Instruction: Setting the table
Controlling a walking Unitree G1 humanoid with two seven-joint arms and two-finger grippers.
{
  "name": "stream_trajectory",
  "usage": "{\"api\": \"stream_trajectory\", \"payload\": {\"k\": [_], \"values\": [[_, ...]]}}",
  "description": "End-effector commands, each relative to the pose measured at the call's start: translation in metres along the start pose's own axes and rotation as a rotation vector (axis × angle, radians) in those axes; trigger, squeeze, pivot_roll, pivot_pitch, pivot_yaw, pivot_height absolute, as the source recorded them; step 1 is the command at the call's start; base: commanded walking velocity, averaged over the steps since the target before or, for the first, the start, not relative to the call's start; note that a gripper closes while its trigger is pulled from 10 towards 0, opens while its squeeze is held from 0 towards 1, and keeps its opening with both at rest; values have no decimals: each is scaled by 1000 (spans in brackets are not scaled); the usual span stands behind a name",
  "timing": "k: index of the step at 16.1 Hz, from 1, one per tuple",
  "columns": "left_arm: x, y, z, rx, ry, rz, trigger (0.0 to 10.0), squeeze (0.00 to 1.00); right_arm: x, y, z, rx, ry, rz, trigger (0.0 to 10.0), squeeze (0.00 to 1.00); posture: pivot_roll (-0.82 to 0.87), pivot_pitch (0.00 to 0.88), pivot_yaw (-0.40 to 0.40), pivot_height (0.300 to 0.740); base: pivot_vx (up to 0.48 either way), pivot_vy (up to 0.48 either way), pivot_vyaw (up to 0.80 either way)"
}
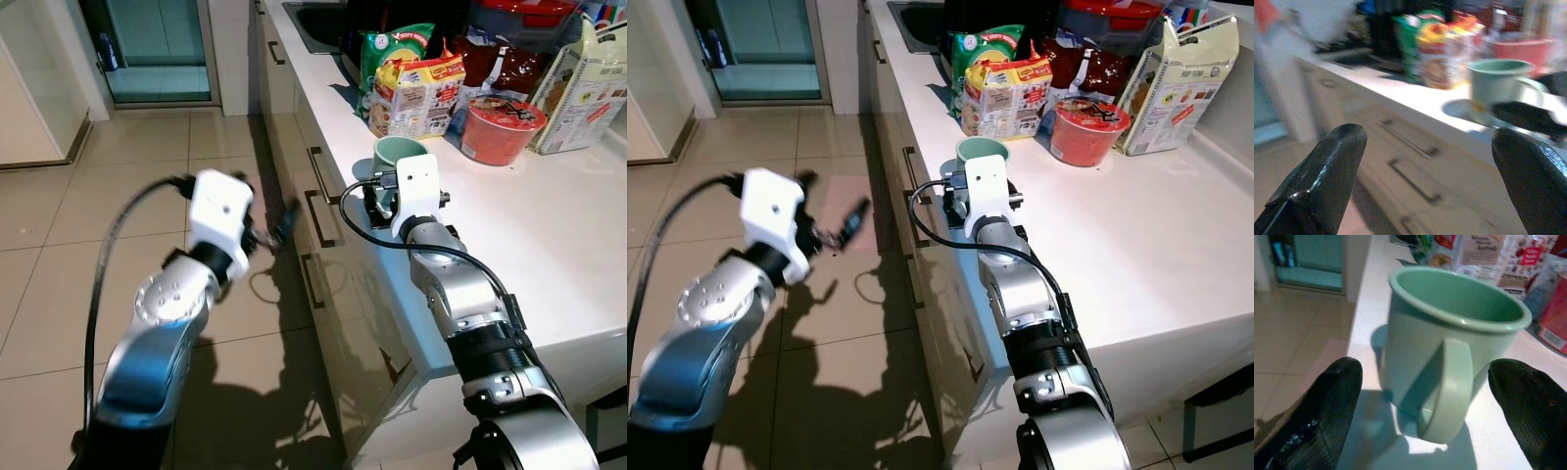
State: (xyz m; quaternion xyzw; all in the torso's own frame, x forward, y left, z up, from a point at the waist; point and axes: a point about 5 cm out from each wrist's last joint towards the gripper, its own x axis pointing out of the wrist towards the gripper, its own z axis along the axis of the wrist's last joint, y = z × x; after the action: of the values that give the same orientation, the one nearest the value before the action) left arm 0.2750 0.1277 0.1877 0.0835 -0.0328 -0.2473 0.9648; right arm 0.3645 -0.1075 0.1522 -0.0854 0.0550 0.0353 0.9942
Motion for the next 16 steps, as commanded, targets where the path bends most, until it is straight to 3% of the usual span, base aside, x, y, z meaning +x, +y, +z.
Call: {"api": "stream_trajectory", "payload": {"k": [1,4,5,6,7,16], "values": [[-2,-11,0,-23,12,-96,10000,0,3,-6,1,-22,-7,-38,10000,0,20,0,-60,740,0,0,0],[-8,-21,-4,-44,49,-185,10000,0,8,-10,-6,-41,9,-84,10000,0,21,0,-61,740,0,0,0],[-8,-22,-4,-44,49,-190,10000,0,8,-11,-7,-34,9,-90,7020,0,21,0,-60,740,0,0,0],[-8,-23,-3,-44,47,-191,10000,0,8,-12,-8,-27,7,-94,2627,0,21,0,-60,740,0,0,0],[-8,-23,-3,-45,47,-192,10000,0,8,-13,-8,-20,2,-94,0,0,20,0,-59,740,0,0,0],[-8,-23,0,-38,48,-210,10000,0,10,-11,-12,21,-80,-39,0,0,20,0,-53,740,0,0,0]]}}
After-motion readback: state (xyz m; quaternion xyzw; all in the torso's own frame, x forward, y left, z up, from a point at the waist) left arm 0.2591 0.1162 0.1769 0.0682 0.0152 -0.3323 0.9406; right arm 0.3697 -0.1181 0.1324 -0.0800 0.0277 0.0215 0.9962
